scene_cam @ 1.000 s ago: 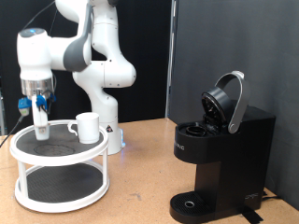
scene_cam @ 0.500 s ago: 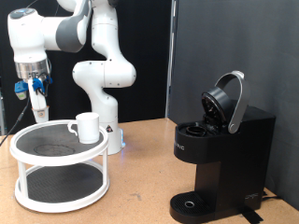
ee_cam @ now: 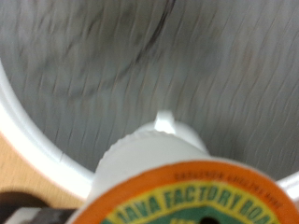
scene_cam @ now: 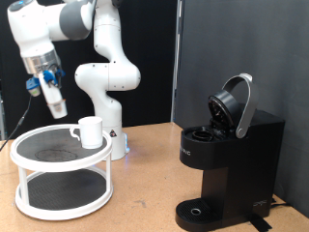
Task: Make a cup of coffee with the keurig machine
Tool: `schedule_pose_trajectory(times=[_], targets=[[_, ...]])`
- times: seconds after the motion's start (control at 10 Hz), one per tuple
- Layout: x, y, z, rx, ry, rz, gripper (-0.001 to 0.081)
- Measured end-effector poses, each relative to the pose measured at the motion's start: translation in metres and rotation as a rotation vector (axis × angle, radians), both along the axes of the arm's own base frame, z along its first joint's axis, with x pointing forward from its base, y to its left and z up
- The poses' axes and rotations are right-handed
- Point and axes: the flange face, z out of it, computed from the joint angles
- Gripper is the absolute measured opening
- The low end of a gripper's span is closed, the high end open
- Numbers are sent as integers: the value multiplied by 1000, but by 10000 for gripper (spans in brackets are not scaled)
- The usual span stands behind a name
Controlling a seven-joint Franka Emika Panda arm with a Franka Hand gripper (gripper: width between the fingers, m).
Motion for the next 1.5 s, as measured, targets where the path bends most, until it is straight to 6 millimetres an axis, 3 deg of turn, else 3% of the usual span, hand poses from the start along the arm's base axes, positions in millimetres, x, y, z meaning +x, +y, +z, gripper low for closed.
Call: schedule_pose_trajectory(times=[0.3,0.6,1.1,1.5], targets=[[17,34,13,13,-15,-64,366],[20,44,18,125,-32,-79,366],[56,106,51,327,-44,-148,366],[62,121,56,384,-43,-172,366]])
